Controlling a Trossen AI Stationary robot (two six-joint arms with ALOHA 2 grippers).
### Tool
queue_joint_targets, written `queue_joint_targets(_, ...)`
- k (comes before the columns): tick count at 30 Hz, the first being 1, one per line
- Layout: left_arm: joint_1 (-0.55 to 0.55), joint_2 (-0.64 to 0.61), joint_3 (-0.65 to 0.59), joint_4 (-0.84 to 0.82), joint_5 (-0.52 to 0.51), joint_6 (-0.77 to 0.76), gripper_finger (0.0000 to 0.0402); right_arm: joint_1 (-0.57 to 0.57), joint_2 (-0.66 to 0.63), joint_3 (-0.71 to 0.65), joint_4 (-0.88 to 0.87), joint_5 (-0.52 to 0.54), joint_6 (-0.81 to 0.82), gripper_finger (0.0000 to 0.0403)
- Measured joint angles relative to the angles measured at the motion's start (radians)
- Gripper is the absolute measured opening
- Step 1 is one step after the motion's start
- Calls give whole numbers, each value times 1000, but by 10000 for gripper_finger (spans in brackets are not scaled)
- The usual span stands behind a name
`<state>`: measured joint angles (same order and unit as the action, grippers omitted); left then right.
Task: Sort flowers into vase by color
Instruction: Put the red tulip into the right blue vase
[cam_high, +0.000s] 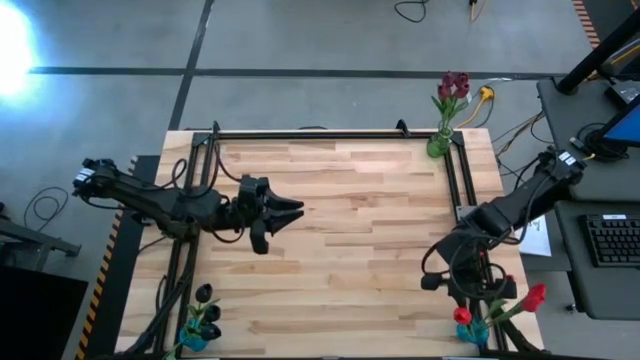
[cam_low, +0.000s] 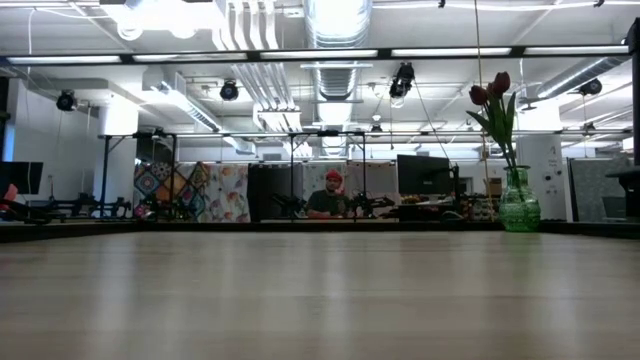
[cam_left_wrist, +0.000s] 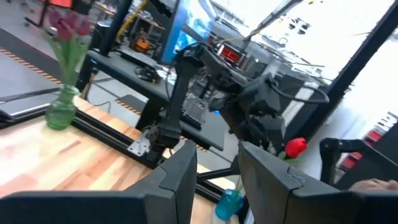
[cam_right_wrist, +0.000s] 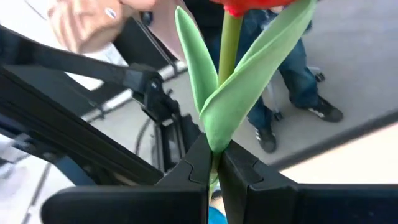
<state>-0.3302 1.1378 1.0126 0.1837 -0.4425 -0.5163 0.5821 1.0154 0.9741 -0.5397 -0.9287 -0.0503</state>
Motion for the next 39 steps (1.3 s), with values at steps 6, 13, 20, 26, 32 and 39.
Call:
queue_joint_targets(6,10,-31,0,-32,-20,-1,107,19,-20,-1,-24,89,-54,11)
queue_joint_targets(13,12,-63,0,-36,-21,-14,107,47,-46,2,-28,171,-106,11)
queue_joint_targets(20,13,-94,0,-63,-21,-26,107,51,-71,2,-33,199,-104,12)
queue_joint_targets(26,13,-92,0,-71,-20,-32,107,51,-80,3,-39,200,-83,12)
queue_joint_targets(32,13,-92,0,-100,-37,-19,107,51,-78,0,-121,253,-127,12)
queue_joint_targets(39,13,-92,0,-98,-38,-16,107,51,-78,-1,-120,281,-112,12)
